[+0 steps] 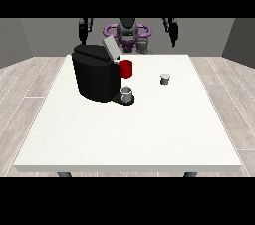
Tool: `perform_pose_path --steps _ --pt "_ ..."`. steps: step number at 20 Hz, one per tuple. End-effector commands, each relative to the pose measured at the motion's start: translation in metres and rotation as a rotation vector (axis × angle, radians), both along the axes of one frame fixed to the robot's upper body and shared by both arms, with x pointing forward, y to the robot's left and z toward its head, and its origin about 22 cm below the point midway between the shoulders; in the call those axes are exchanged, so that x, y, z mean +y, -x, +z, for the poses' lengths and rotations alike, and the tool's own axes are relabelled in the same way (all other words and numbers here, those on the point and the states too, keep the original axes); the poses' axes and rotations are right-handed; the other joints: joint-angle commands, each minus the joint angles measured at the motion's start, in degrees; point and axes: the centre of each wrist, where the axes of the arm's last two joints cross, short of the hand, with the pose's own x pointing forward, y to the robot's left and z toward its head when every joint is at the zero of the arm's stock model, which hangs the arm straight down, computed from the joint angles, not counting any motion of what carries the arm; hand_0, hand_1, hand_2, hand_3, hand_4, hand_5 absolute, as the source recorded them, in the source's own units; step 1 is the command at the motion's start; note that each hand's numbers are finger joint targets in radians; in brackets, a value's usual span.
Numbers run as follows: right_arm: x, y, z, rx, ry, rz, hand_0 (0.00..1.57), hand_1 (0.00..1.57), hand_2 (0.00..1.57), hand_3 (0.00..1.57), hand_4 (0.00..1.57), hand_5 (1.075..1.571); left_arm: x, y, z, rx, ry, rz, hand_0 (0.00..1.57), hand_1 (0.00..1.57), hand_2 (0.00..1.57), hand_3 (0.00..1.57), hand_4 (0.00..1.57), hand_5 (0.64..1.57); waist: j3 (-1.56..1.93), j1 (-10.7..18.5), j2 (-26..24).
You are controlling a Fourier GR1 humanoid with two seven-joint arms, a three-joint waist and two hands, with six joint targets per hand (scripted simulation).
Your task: Insert the coffee pod into the coffee machine and close the lid
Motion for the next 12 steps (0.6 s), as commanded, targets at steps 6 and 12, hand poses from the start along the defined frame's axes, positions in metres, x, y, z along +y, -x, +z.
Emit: perform_pose_path --steps 6,12 --pt "-0.018 0.009 -0.023 0.084 -0.008 -0.036 0.0 0.0 0.0 0.0 0.13 1.571 0.007 0.001 -0.014 -0.142 0.068 -0.073 0.0 0.0 0.0 0.0 0.32 1.571 -1.12 -0.75 1.08" --pt "-0.001 0.006 -0.027 -0.092 -0.087 -0.207 0.0 0.0 0.0 0.0 0.14 1.571 0.05 -0.024 0.015 -0.091 -0.162 -0.059 0.0 0.0 0.0 0.0 0.0 1.571 -1.1 -2.76 2.53"
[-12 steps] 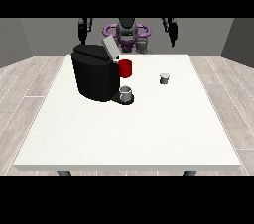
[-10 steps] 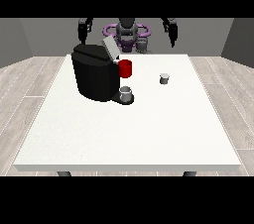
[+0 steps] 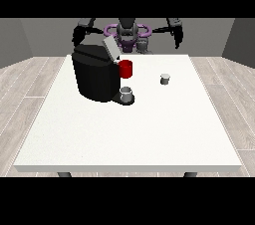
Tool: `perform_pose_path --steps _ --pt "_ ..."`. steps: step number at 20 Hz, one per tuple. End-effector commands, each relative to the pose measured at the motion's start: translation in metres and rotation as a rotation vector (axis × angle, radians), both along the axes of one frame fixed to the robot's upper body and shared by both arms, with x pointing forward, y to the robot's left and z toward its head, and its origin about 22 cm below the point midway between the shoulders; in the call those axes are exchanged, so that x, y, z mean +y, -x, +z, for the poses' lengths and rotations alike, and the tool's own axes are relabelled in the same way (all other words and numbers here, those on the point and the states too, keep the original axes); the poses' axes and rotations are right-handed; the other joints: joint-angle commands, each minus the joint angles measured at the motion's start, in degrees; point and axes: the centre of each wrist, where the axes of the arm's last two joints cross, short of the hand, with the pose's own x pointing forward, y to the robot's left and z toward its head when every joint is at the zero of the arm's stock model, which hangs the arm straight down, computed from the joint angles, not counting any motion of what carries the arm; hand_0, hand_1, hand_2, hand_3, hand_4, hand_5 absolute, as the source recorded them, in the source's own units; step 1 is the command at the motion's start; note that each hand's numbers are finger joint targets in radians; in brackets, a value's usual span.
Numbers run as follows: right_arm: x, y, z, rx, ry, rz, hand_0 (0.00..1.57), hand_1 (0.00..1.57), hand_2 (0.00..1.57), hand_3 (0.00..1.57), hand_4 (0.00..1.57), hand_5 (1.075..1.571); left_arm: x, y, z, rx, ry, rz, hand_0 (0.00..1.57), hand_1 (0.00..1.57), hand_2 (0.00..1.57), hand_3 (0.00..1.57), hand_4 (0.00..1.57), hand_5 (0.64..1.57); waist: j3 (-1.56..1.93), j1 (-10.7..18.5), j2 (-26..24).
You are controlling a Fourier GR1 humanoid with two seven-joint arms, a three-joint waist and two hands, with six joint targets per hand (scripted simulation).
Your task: Insert the coffee pod into the coffee machine and close the lid
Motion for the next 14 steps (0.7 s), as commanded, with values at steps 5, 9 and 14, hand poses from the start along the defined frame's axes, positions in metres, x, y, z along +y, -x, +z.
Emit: perform_pose_path --steps 5,9,14 --pt "0.026 -0.003 0.013 -0.081 -0.033 0.015 0.0 0.0 0.0 0.0 0.16 1.571 0.053 -0.044 0.023 0.097 -0.065 0.039 0.0 0.0 0.0 0.0 0.0 1.571 -0.07 -4.2 2.85" --pt "0.019 -0.01 0.016 -0.085 -0.037 0.02 0.0 0.0 0.0 0.0 0.17 1.571 0.037 -0.054 0.005 0.134 -0.132 0.042 0.0 0.0 0.0 0.0 0.0 1.571 -0.06 -4.86 4.92" --pt "0.024 -0.017 0.03 -0.115 -0.04 0.067 0.0 0.0 0.0 0.0 0.23 1.571 0.063 -0.073 0.004 0.176 -0.118 0.1 0.0 0.0 0.0 0.0 0.0 1.571 -0.07 -6.19 7.88"
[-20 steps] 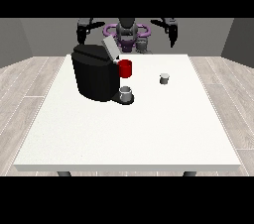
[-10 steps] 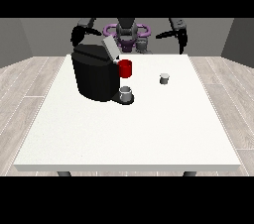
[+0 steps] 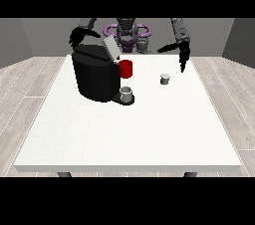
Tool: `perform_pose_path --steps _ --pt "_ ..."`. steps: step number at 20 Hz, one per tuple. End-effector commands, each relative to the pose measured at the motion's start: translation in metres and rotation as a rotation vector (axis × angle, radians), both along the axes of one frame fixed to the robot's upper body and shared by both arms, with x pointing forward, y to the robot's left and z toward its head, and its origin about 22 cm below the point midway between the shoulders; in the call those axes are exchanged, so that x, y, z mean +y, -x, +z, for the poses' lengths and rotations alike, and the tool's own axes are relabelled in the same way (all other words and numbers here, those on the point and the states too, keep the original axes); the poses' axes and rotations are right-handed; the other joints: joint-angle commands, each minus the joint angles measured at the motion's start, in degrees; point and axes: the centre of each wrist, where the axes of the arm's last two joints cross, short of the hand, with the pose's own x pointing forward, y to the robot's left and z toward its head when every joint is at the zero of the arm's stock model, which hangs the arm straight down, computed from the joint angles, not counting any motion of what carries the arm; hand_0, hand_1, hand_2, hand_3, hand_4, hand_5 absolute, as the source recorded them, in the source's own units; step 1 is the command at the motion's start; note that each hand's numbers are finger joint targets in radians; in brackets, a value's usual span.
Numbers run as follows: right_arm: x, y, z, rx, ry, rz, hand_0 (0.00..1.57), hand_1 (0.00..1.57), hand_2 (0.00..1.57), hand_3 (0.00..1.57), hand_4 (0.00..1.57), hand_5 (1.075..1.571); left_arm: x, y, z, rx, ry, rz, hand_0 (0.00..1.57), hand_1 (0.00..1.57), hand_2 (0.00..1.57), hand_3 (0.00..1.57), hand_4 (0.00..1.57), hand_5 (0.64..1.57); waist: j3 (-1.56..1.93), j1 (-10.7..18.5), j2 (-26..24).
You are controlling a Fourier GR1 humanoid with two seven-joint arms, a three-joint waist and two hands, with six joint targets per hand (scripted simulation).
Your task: Insert the coffee pod into the coffee machine and close the lid
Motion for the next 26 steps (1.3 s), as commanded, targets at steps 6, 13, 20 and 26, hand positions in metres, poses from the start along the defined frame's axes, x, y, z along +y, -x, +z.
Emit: perform_pose_path --steps 6,13,20,26 --pt "0.0 -0.009 0.009 0.004 0.016 0.009 0.0 0.0 0.0 0.0 0.33 1.571 0.025 -0.015 -0.011 0.087 -0.106 0.012 0.0 0.0 0.0 0.0 0.0 1.571 0.0 0.1 2.55" --pt "0.003 -0.032 0.013 0.046 0.029 -0.01 0.0 0.0 0.0 0.0 0.39 1.571 -0.011 -0.042 -0.007 0.087 -0.216 -0.042 0.0 0.0 0.37 0.0 0.0 1.571 0.01 0.6 4.13" --pt "-0.003 -0.038 -0.002 0.081 0.054 -0.055 0.0 0.0 0.0 0.0 0.42 1.571 0.004 -0.045 -0.005 0.133 -0.296 -0.019 0.81 0.81 0.85 0.5 0.0 1.571 0.01 2.37 5.23" --pt "-0.003 -0.03 -0.011 0.114 0.082 -0.04 0.0 0.0 0.0 0.0 0.43 1.571 -0.009 -0.045 -0.022 0.182 -0.419 -0.035 0.6 0.6 0.72 0.47 0.0 1.571 0.01 -0.21 3.78"
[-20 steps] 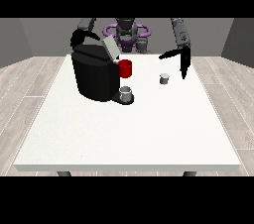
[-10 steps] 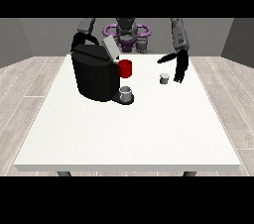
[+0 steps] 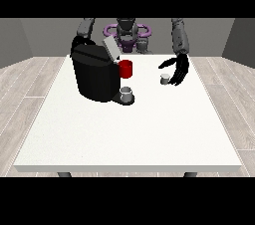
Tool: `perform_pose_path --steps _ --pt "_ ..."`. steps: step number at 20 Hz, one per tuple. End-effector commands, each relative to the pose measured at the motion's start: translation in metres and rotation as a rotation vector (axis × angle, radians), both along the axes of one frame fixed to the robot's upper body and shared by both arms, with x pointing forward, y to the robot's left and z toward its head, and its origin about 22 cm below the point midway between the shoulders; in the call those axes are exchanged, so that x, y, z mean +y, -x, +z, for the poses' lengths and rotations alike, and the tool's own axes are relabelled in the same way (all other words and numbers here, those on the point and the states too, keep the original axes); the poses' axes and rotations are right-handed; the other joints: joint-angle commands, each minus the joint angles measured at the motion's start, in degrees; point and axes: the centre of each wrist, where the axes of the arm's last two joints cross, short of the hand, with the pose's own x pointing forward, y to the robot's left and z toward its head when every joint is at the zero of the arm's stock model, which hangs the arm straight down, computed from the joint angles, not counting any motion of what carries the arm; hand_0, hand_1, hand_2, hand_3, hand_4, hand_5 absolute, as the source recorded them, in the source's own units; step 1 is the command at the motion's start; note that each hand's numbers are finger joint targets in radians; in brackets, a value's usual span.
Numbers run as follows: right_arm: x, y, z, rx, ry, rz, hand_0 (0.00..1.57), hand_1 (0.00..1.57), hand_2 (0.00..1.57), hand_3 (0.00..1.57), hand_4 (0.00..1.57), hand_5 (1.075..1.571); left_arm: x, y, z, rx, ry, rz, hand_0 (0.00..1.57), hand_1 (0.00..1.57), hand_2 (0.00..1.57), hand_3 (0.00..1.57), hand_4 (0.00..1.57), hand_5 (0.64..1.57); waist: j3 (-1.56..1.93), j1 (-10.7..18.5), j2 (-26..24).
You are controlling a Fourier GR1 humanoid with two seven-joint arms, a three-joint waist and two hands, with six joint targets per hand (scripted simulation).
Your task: Insert the coffee pod into the coffee machine and close the lid
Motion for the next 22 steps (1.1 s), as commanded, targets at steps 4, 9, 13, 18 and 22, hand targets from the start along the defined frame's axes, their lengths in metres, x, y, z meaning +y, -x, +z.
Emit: perform_pose_path --steps 4,9,13,18,22 --pt "0.005 0.0 0.011 -0.047 -0.023 0.037 0.0 0.0 0.0 0.0 0.43 1.571 0.013 0.005 -0.012 -0.061 -0.154 0.015 0.61 0.61 0.75 0.48 0.0 1.571 -0.02 -2.56 2.2" --pt "-0.009 -0.005 0.0 0.002 -0.01 0.003 0.0 0.0 0.0 0.0 0.52 1.571 0.001 -0.008 -0.002 -0.112 -0.178 -0.016 0.72 0.72 0.86 0.65 0.23 1.571 0.0 -0.38 0.54" --pt "0.018 -0.003 0.004 -0.035 -0.014 0.013 0.0 0.0 0.0 0.0 0.49 1.571 0.006 -0.014 0.0 -0.142 -0.211 0.027 0.82 0.82 0.97 0.74 0.39 1.571 0.0 -1.47 2.53" --pt "0.025 0.005 0.002 -0.035 -0.029 0.047 0.0 0.0 0.0 0.0 0.49 1.571 0.016 -0.014 0.003 -0.121 -0.308 0.019 0.93 0.93 1.04 0.82 0.28 1.571 0.0 -2.72 2.43" --pt "0.006 -0.007 0.01 -0.052 -0.041 0.027 0.0 0.0 0.0 0.0 0.52 1.571 0.007 -0.012 -0.008 -0.133 -0.316 -0.013 1.11 1.11 1.17 0.97 0.28 1.571 0.0 -2.03 3.48"
